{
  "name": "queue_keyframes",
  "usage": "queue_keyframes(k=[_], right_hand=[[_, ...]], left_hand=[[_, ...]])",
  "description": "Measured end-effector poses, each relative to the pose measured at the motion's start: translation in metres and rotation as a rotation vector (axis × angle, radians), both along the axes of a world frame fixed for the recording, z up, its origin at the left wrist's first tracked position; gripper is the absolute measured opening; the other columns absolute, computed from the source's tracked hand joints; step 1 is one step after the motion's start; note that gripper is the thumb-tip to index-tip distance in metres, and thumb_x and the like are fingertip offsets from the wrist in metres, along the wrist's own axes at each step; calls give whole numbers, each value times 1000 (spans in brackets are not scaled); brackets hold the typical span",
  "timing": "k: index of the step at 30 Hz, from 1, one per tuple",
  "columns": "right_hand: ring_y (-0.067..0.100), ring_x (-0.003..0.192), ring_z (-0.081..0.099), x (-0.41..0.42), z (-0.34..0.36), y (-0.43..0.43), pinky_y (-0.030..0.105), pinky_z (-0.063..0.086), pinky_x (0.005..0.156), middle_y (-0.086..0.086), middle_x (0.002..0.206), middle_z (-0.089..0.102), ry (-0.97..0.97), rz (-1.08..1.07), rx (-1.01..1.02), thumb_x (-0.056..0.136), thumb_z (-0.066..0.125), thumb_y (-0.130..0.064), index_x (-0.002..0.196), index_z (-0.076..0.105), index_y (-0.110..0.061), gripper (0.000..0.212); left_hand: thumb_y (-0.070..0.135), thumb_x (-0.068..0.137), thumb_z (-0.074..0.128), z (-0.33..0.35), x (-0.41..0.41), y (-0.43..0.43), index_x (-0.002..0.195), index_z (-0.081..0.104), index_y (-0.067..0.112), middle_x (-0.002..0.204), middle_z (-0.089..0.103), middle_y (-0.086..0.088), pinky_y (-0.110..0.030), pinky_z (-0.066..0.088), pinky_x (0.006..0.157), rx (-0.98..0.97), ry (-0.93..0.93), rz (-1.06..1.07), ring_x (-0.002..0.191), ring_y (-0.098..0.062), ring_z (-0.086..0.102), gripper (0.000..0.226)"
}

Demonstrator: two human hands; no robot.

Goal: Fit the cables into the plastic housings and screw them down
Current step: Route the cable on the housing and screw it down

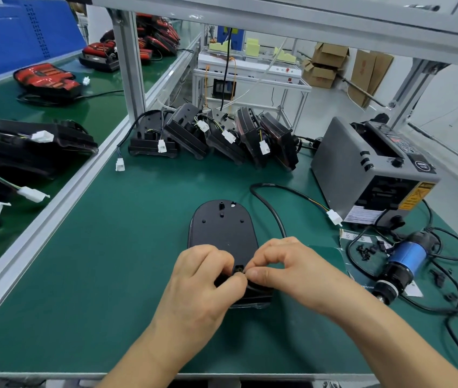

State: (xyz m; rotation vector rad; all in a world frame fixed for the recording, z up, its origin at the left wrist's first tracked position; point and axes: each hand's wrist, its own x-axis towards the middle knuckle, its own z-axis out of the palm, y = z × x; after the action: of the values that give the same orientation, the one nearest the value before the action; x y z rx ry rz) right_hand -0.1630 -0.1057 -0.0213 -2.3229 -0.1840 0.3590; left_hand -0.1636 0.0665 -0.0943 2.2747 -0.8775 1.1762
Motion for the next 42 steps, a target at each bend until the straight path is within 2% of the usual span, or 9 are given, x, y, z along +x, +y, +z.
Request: queue_keyframes(k=[6,15,20,23,27,31,34,37,42], right_hand=[[1,111,39,1,0,1,30,30,102,-14,93,62,-18,-4,0,82,70,-30,65,62,-40,22],[-2,111,37,-6,-4,2,24,27,101,-18,90,60,-174,-46,33,79,73,-25,65,62,-39,23],[-7,108,33,-11,-10,4,25,27,95,-24,88,56,-425,-13,-88,81,70,-32,67,62,-39,18],[-3,104,36,-13,-16,4,32,33,90,-25,86,56,-558,-7,-145,76,64,-37,73,68,-32,7],[-5,105,34,-12,-16,4,32,31,94,-27,85,56,-491,-57,-155,80,69,-39,73,67,-37,8],[-7,106,33,-7,-11,2,25,29,94,-25,83,57,-374,6,-156,80,70,-34,65,54,-46,24],[-8,106,35,0,-5,1,17,28,93,-20,85,59,-235,9,-73,80,70,-29,65,59,-41,23],[-11,106,35,7,-2,-1,9,26,89,-17,85,61,-152,27,-52,80,72,-25,66,62,-39,23],[-12,103,35,16,-1,-1,7,27,85,-16,88,61,-114,85,-95,80,73,-26,66,63,-40,22]], left_hand=[[7,86,55,-2,1,-2,88,48,16,94,44,1,-28,38,77,-11,23,-36,88,-21,44,12],[21,76,57,15,1,3,74,62,14,87,53,2,-20,33,73,-18,348,-12,89,-19,43,9],[39,74,62,20,4,7,79,68,26,91,51,16,-20,33,90,-154,750,-190,105,-5,38,15],[53,73,53,20,4,12,80,65,33,99,50,19,-16,28,96,-234,906,-277,118,-6,34,24],[52,78,51,16,2,8,81,66,32,95,51,17,-18,30,92,-249,818,-232,112,-3,34,26],[45,79,61,16,2,8,81,68,27,92,51,18,-9,31,85,-239,782,-232,110,-3,36,19],[45,76,60,18,2,13,82,61,29,93,54,17,-9,33,85,-310,787,-229,106,-7,44,17],[34,80,64,16,-2,17,80,64,25,92,56,16,-13,35,90,-335,746,-229,101,-10,51,9],[18,83,66,9,-4,17,81,65,23,92,57,16,-18,30,105,-320,676,-227,95,-9,54,5]])
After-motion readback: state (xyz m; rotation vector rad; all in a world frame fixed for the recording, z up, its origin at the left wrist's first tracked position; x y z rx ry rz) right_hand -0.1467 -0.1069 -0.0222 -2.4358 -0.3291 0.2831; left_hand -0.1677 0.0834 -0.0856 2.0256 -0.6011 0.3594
